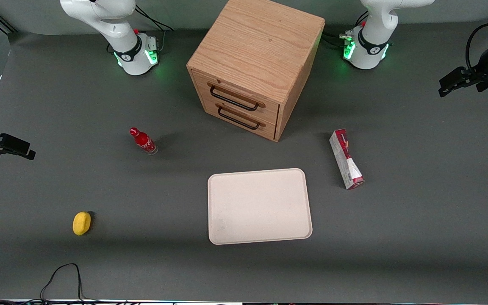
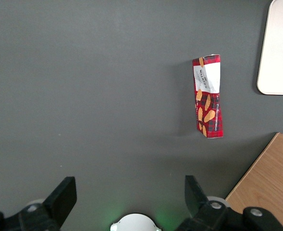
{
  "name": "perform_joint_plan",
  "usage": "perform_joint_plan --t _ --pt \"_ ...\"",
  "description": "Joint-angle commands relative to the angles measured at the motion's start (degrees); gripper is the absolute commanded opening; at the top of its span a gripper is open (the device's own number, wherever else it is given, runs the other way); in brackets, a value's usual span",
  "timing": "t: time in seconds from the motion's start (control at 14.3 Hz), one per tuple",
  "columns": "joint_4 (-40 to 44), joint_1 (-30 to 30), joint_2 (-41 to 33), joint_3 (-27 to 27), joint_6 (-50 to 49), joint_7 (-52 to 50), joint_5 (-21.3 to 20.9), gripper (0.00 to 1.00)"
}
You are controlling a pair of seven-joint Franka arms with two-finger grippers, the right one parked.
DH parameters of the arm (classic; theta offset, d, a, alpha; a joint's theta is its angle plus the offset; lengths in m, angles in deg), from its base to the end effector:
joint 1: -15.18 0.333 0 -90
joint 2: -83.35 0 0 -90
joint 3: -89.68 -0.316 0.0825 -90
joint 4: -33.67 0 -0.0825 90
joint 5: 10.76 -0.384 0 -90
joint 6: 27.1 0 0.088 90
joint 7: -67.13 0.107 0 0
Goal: Place red cookie box on tray
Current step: 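Move the left gripper toward the red-and-white cookie box beside the tray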
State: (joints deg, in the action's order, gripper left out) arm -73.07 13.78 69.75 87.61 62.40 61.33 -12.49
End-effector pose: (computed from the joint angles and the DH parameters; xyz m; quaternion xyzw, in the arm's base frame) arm 0.4748 0.0107 0.6085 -0.9979 -0.0554 0.0313 0.0123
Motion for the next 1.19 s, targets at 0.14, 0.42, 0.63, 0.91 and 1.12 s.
perform_joint_plan --t 0.14,0.42,0.63,0.91,1.12 --pt "1.4 0.8 0.2 0.6 -0.5 4.3 0.8 1.00" --pt "0.3 0.6 2.9 0.5 2.3 2.9 4.5 1.00" --pt "0.1 -1.1 7.7 0.6 7.7 -11.6 7.4 1.00" --pt "0.2 -5.4 15.4 2.1 16.0 -21.0 6.9 1.00" --pt "-1.5 -7.2 20.3 4.4 21.8 -27.5 3.2 1.00"
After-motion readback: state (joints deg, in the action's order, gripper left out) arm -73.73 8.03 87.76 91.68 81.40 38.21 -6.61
